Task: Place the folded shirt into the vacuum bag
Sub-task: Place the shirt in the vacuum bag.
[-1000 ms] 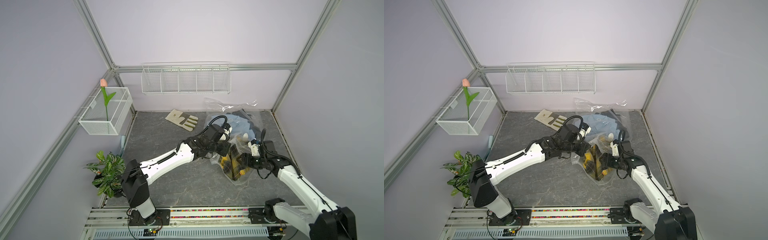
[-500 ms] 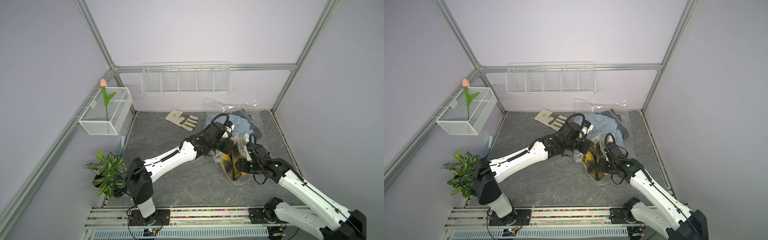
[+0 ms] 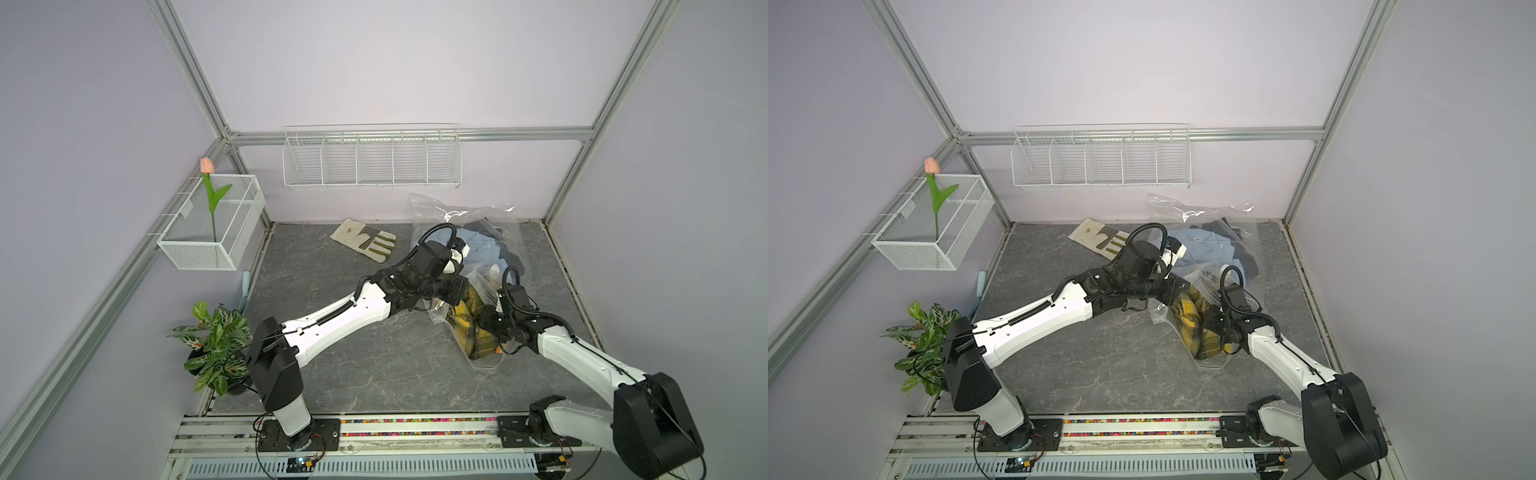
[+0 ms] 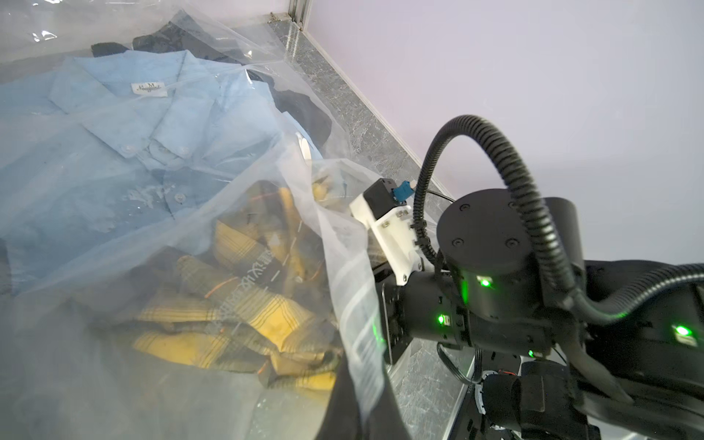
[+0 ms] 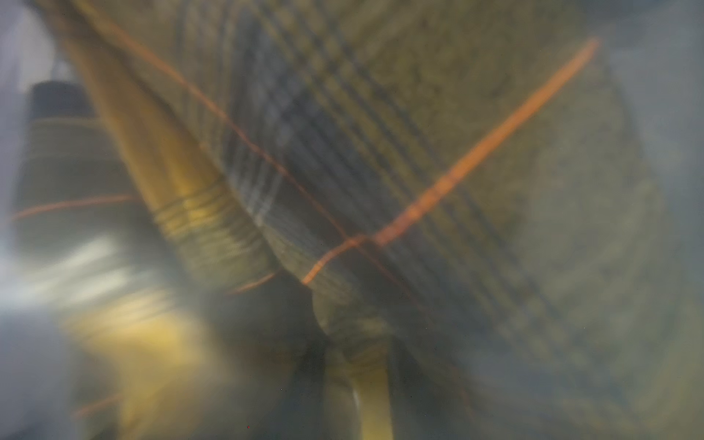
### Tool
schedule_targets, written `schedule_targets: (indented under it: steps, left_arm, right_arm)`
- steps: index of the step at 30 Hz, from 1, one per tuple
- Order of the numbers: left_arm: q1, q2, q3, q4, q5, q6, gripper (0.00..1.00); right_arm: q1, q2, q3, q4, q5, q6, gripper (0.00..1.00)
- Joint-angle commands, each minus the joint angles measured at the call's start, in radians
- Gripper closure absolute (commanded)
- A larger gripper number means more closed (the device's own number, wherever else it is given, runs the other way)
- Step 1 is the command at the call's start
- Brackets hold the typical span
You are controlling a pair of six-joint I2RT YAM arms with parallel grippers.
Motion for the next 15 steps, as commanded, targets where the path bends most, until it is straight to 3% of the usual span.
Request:
schedule_targets:
  steps: [1,4,8,11,15]
  left_arm:
    - [-0.002,-0.051,0.003,0.018,-0.029,0.004,1.0]
    - [-0.005,-0.016,0.018,0.0,-0.024,0.01,1.0]
    - [-0.03,0.013,0.034,0.015,-0.009,0.003,1.0]
    - [-0.049,0.025,0.045,0.019,-0.006,-0.001,1.0]
    - [-0.067,0.017,0.037,0.021,0.002,-0.006,1.0]
  right_arm:
    - [-0.033,-0.094,-0.057,-0.126,0.149,0.014,0.57]
    - [-0.033,-0.138,-0.034,-0.163,0.153,-0.015,0.49]
    - [0.004,-0.1,0.013,-0.164,0.047,-0.013,0.51]
    - [0.11,-0.094,0.005,-0.077,0.035,0.051,0.51]
    - [0.108,-0.045,-0.027,0.048,0.064,0.091,0.45]
